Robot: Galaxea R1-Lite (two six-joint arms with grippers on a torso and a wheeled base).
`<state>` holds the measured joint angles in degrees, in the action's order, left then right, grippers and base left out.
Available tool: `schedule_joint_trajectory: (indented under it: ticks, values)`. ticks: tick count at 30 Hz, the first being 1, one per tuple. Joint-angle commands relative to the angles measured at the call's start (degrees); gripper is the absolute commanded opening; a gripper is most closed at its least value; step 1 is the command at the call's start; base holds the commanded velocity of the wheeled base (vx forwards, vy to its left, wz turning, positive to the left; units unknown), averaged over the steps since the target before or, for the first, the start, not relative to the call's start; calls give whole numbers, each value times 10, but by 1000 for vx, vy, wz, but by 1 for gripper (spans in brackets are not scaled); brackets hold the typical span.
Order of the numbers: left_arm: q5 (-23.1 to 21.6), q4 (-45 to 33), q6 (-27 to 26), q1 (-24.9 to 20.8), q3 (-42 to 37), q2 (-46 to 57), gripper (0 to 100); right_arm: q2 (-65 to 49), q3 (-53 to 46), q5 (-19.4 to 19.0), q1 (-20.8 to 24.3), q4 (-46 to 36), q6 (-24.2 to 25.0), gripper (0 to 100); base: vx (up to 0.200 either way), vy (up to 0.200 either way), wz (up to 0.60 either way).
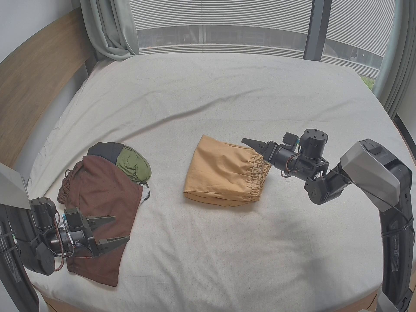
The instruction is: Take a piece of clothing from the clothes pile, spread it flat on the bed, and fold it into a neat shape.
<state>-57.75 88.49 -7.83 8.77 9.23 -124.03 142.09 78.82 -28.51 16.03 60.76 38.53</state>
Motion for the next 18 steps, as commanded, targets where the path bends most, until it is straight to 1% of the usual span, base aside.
schedule_joint_trajectory:
  ticks: [1, 8, 12, 14, 18]
  values:
    - [0, 0, 0, 1, 1, 1, 100, 38, 7, 1, 10, 1, -1, 100, 0, 0, 0]
    - [0, 0, 0, 5, 2, 0, 100, 97, 29, 3, 7, 1, -21, 100, 0, 0, 0]
    - [0, 0, 0, 5, 2, -1, 100, 109, 30, 4, 6, 1, -27, 100, 0, 0, 0]
    - [0, 0, 1, 5, 2, -2, 100, 118, 30, 4, 7, 3, -38, 100, 0, 0, 0]
    - [0, 0, 0, 6, 2, -4, 100, 118, 36, 14, 10, 3, -41, 100, 0, 0, 0]
